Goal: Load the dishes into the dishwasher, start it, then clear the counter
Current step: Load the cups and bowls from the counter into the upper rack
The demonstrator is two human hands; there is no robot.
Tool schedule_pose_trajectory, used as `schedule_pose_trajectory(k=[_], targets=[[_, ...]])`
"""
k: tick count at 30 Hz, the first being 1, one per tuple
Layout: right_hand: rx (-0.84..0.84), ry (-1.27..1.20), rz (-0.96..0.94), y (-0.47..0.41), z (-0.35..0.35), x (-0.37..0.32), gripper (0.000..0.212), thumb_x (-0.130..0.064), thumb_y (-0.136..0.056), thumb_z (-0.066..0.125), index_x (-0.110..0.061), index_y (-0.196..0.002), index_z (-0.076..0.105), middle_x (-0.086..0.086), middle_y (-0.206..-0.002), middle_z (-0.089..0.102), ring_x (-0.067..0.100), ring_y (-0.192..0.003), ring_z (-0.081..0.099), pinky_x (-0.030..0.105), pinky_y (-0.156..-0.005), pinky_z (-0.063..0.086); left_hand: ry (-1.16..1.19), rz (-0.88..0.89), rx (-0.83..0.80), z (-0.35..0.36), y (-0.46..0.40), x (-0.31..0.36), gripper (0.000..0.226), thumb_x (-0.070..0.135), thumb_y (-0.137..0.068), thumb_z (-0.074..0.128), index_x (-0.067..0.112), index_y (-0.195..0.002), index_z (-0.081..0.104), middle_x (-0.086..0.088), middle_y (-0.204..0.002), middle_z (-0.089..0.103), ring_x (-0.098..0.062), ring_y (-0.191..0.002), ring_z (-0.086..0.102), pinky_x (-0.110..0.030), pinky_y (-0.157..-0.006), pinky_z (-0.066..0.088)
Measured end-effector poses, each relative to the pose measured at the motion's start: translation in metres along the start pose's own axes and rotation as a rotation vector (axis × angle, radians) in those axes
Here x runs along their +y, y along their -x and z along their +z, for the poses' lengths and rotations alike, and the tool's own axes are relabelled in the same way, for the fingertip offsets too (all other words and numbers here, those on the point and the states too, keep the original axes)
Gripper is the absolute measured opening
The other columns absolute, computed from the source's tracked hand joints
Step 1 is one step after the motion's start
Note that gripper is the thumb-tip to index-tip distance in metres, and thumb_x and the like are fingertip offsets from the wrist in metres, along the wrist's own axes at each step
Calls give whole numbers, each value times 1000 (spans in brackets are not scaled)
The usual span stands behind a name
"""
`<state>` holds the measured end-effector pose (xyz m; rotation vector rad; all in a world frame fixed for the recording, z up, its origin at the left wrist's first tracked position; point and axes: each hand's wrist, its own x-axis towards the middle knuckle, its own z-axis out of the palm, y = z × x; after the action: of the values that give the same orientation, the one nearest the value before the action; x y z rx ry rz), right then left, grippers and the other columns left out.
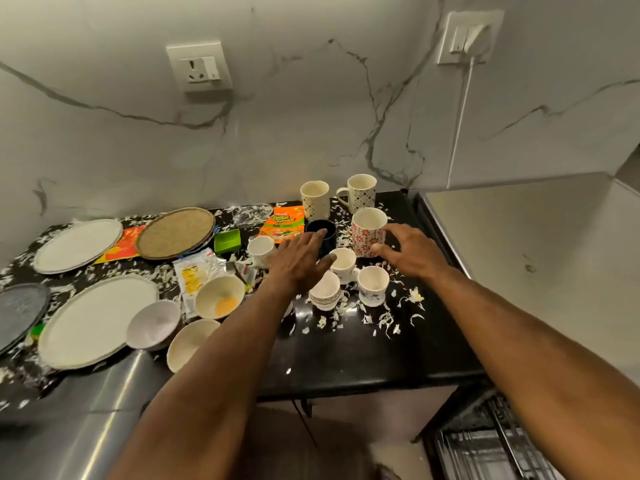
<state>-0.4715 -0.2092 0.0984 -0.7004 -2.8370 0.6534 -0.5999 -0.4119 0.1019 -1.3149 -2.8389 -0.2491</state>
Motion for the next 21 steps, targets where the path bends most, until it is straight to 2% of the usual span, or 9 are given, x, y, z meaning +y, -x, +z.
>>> schedule_pose_trajectory(k=[3,6,10,14,16,19,21], targets=[[-4,-26,19,-20,4,8,68,-54,-93,53,-25,-150,29,4,-155,34,25,-141,31,48,-109,32,30,49,-13,4,-31,4,66,54,-99,37,21,-153,20,-7,-155,31,-26,-141,30,-44,-116,22],[-17,-102,42,-41,7,21,78,-54,-89,60,-25,-152,24,3,-157,29,26,-143,28,48,-111,30,46,85,-3,10,-67,10,68,55,-97,40,20,-152,23,-8,-153,36,-27,-138,36,-44,-114,28],[-60,-240,83,-66,14,41,95,-55,-80,70,-22,-154,19,5,-159,26,25,-145,27,46,-113,30,61,103,-50,17,-107,19,78,57,-93,49,18,-153,19,-9,-154,34,-29,-137,37,-44,-113,32],[-149,-329,89,-87,27,60,106,-51,-74,79,-24,-154,14,3,-161,22,22,-145,27,41,-113,28,128,90,-264,21,-144,26,89,50,-90,59,16,-155,8,-10,-161,17,-27,-147,17,-42,-119,14],[-206,-342,70,-89,34,60,114,-53,-70,81,-25,-155,10,2,-162,19,21,-146,24,40,-115,25,122,83,-351,21,-150,24,94,44,-88,65,16,-155,6,-9,-162,14,-25,-148,13,-40,-119,9],[-223,-374,80,-102,48,67,120,-60,-63,82,-28,-153,9,1,-159,24,22,-142,31,44,-114,32,236,46,-458,32,-174,20,99,35,-79,77,20,-154,14,-8,-155,31,-28,-143,29,-46,-118,22],[-191,-419,77,-108,55,67,116,-55,-62,84,-29,-150,14,1,-154,34,21,-136,39,40,-109,38,372,6,-528,38,-183,20,101,27,-72,83,23,-150,18,-6,-146,42,-27,-135,40,-48,-113,34]])
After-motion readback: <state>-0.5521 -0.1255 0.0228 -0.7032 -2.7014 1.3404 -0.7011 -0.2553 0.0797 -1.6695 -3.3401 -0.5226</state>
